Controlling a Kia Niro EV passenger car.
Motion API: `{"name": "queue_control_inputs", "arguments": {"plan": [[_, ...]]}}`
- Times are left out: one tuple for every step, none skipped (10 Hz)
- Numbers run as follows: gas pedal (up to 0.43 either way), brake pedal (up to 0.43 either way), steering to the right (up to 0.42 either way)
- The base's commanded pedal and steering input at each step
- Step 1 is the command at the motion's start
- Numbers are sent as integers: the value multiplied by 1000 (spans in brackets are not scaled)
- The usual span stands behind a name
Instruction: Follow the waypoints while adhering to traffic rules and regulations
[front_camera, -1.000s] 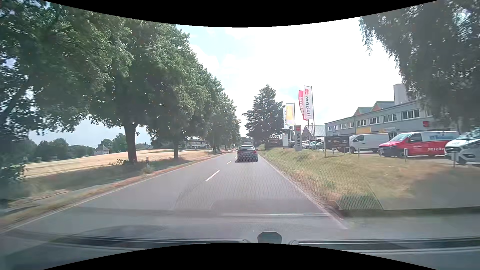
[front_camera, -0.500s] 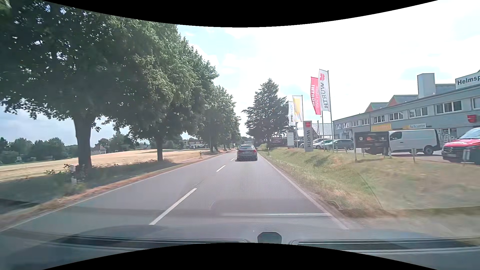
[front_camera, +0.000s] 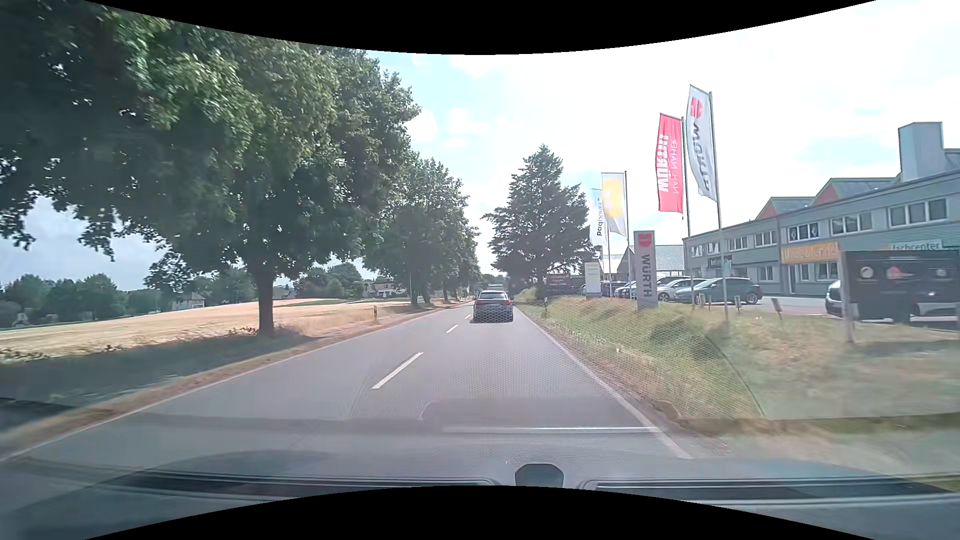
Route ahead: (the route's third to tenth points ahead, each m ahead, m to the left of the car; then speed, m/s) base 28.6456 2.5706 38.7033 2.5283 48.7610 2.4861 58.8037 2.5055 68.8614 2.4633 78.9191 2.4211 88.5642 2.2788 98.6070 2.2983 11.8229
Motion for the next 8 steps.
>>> {"name": "queue_control_inputs", "arguments": {"plan": [[189, 0, -1], [189, 0, -2], [189, 0, -3], [189, 0, -3], [189, 0, -4], [189, 0, -4], [197, 0, -4], [209, 0, -4]]}}
